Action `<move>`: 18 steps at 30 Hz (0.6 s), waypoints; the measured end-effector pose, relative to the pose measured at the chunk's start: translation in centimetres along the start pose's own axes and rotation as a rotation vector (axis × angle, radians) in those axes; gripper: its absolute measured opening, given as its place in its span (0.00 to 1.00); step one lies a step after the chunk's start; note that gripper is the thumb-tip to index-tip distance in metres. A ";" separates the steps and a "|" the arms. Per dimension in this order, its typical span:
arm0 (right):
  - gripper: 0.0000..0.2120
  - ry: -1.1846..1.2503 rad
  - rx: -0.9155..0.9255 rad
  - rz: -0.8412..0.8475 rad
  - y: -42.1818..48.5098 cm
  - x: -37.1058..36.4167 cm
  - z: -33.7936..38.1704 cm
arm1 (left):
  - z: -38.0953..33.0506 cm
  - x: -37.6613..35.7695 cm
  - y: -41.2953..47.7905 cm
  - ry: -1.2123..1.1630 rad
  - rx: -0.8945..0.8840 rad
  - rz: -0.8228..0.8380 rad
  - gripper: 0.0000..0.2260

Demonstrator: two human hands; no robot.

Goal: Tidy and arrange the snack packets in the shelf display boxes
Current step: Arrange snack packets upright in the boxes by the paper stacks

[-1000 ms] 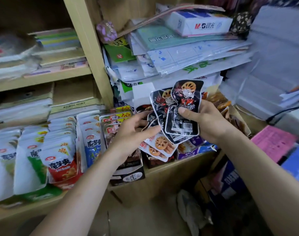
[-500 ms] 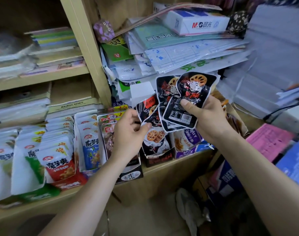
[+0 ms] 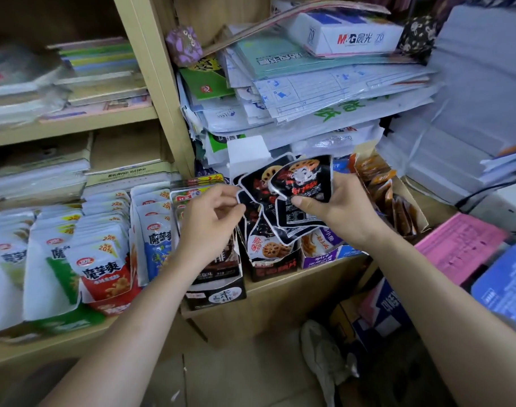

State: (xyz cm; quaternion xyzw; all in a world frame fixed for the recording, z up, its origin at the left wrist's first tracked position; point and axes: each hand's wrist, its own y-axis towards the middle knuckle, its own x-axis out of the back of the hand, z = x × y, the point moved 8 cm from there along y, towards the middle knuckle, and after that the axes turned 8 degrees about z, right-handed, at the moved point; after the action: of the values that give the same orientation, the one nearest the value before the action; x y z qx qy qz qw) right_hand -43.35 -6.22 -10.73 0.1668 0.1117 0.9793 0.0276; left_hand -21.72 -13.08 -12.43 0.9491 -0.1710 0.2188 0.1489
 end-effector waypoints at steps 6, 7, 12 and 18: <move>0.08 -0.051 -0.046 0.087 -0.1 -2.0 -0.6 | 0.6 -0.3 -0.3 -0.079 0.023 0.095 0.21; 0.08 0.038 -0.052 0.045 -0.2 -1.4 -0.5 | 0.6 -0.4 -0.3 -0.069 0.024 0.112 0.22; 0.09 0.305 -0.065 -0.342 -1.2 4.9 -0.8 | -0.2 -0.9 -0.4 0.090 -0.060 0.156 0.17; 0.10 0.323 -0.179 -0.451 -2.4 5.8 -2.6 | -2.0 -3.4 -0.5 0.369 -0.211 0.087 0.17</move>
State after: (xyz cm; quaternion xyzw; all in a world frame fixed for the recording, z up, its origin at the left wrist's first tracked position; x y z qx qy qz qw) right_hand -49.69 -3.92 -11.81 -0.0232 0.0617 0.9683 0.2409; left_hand -25.14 -11.04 -12.35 0.8638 -0.2036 0.3757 0.2668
